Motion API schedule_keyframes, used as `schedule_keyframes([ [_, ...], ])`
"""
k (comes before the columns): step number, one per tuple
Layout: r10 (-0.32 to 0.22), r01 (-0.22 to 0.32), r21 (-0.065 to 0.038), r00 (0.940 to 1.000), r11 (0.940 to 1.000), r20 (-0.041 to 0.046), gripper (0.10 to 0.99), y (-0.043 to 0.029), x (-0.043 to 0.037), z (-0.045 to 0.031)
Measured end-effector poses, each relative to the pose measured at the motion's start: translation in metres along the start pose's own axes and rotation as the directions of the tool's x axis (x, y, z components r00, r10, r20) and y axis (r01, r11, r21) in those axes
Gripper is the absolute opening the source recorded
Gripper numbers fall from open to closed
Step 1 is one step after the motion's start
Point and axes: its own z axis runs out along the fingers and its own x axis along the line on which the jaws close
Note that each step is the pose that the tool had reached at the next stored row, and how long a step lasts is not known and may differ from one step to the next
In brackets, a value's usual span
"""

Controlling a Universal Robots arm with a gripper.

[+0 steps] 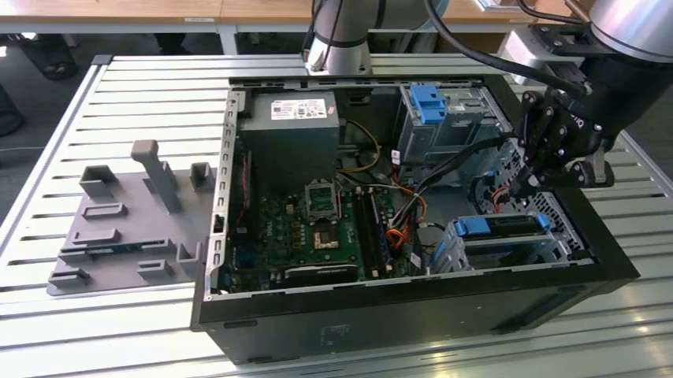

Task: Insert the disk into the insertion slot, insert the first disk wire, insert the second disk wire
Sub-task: 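Insert the first disk wire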

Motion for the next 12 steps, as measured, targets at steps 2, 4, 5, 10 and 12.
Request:
schedule_keyframes([
  [2, 0.006, -0.006, 0.000, 1.0000, 1.0000, -0.0009, 0.106, -0.0004, -0.0023, 0.0000],
  [4, 0.013, -0.013, 0.000, 0.9999, 0.9999, -0.0026, 0.106, -0.0010, -0.0037, 0.0000],
  [5, 0.018, -0.018, 0.000, 0.9998, 0.9998, -0.0034, 0.114, -0.0014, -0.0043, 0.0000],
  [10, 0.053, -0.053, 0.000, 0.9986, 0.9986, -0.0057, 0.235, -0.0031, -0.0059, 0.0005],
  [12, 0.070, -0.070, 0.001, 0.9975, 0.9975, -0.0067, 0.251, -0.0036, -0.0064, 0.0007],
])
